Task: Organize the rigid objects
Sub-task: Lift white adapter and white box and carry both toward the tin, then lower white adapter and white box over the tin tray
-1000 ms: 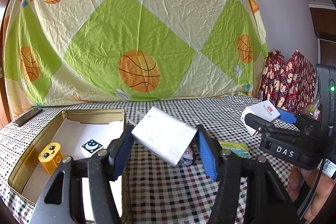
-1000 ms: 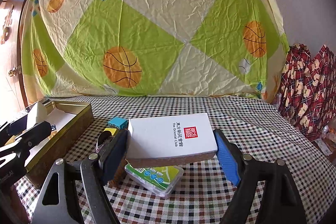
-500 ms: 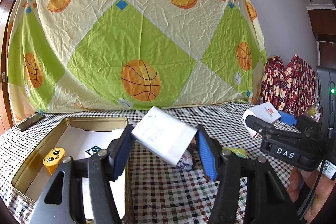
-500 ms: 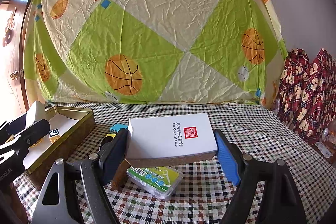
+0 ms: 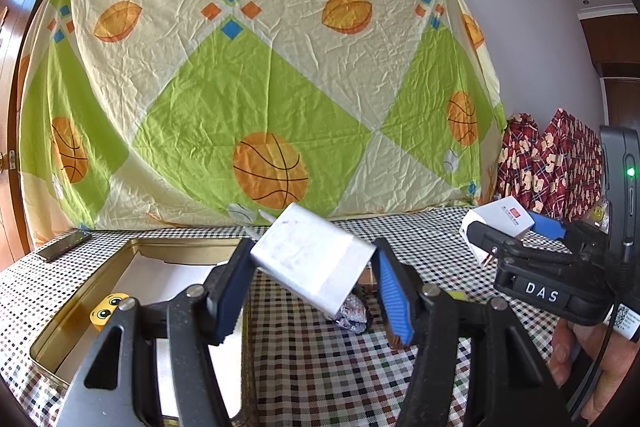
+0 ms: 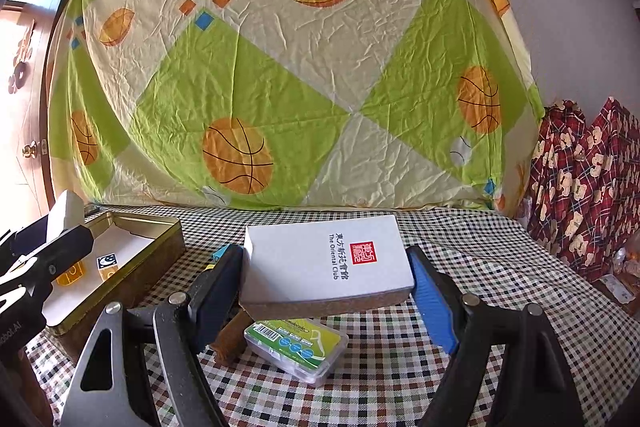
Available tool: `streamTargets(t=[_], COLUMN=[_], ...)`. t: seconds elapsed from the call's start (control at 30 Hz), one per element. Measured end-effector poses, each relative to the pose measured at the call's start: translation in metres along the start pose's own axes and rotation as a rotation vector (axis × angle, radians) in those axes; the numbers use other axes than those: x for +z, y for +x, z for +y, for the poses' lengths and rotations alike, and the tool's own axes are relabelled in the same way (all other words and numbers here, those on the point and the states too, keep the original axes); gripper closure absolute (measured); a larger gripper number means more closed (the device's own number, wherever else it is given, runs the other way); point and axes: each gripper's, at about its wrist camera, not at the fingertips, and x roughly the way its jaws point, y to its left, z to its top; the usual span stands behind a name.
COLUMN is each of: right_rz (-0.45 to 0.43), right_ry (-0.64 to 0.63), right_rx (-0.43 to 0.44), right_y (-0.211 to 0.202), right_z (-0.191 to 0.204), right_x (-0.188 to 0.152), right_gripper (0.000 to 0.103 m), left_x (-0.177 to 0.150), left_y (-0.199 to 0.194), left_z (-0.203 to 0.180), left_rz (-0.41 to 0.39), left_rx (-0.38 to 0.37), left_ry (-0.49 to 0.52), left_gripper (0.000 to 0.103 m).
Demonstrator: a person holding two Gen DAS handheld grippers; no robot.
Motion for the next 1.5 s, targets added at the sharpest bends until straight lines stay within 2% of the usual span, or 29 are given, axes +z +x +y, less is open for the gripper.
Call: streamTargets(t=[0.83, 1.17, 1.5], right_rz=[-0.109, -0.1, -0.095], right_ry=[0.025, 0.038, 0.017], right_rx=[0.013, -0.003, 0.032], right_y=[-0.023, -0.022, -0.017], right_z=[-0.002, 0.001, 0.023], right_x=[0.0, -0.001, 0.0], right_gripper=[0.021, 0.021, 0.021], left_x=[0.001, 0.002, 0.001], left_y=[-0.015, -0.015, -0.015], left_z=[-0.001, 0.011, 0.029], left_rz=[-0.078, -0.078, -0.07], left_rx=[0.037, 0.048, 0.059], left_ry=[0.003, -0.016, -0.052], left_gripper=[0.044, 0.044, 0.044])
